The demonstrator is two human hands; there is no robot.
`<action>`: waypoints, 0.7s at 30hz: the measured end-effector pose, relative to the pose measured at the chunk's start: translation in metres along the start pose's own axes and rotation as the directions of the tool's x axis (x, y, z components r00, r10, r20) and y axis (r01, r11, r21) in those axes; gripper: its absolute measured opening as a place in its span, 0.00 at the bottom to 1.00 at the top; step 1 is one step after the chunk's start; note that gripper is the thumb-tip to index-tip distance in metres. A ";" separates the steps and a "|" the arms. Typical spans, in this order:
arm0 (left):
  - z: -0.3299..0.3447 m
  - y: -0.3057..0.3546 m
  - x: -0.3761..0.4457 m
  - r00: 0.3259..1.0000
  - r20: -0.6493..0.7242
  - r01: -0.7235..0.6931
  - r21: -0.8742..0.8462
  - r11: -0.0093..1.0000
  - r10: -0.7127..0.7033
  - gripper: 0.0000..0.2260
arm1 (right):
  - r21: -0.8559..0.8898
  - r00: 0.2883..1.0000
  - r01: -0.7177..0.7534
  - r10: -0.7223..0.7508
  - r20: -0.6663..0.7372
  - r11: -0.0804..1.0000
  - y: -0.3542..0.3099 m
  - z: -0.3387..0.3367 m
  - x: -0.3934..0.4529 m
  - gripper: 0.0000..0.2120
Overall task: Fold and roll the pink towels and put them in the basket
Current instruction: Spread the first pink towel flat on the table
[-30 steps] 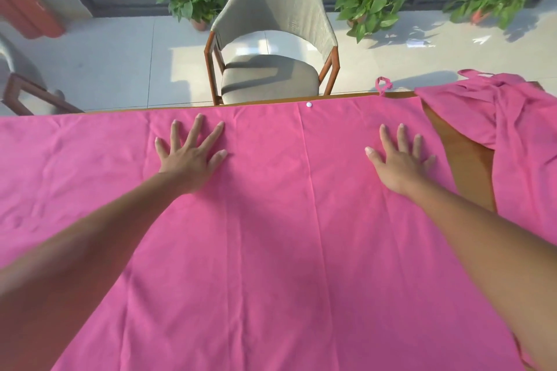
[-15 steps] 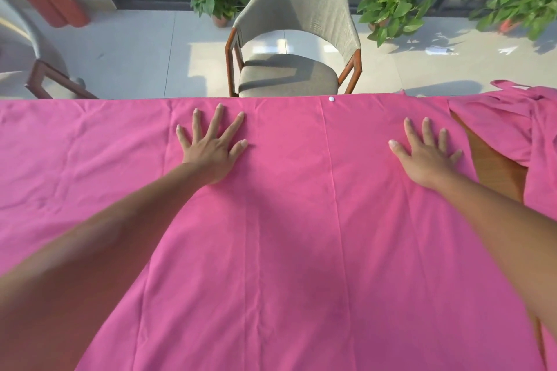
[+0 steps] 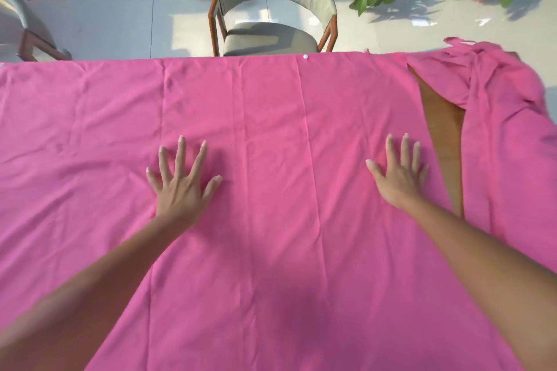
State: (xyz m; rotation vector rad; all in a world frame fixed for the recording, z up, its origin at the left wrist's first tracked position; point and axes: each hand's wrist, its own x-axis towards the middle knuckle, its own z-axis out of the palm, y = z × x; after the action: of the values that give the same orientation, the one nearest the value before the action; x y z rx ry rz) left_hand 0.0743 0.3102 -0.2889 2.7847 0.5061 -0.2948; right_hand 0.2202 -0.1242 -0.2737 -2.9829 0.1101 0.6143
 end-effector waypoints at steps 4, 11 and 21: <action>0.016 0.014 -0.057 0.995 0.060 0.081 0.000 0.997 -0.081 0.33 | 0.004 0.997 -0.053 0.053 0.063 0.999 0.041 0.024 -0.073 0.40; 0.044 0.045 -0.162 0.982 0.174 0.076 -0.042 0.996 -0.068 0.36 | -0.082 0.974 -0.149 0.160 0.162 0.985 0.107 0.055 -0.195 0.45; 0.057 0.056 -0.274 0.943 0.315 0.122 -0.041 0.992 -0.103 0.42 | -0.073 0.926 -0.180 0.194 0.325 0.981 0.151 0.071 -0.308 0.47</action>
State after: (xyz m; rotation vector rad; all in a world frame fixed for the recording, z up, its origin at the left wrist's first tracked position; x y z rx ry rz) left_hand -0.1648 0.1569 -0.2595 2.5854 0.5835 -0.7208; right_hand -0.1034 -0.2507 -0.2276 -2.8768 0.3625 1.1434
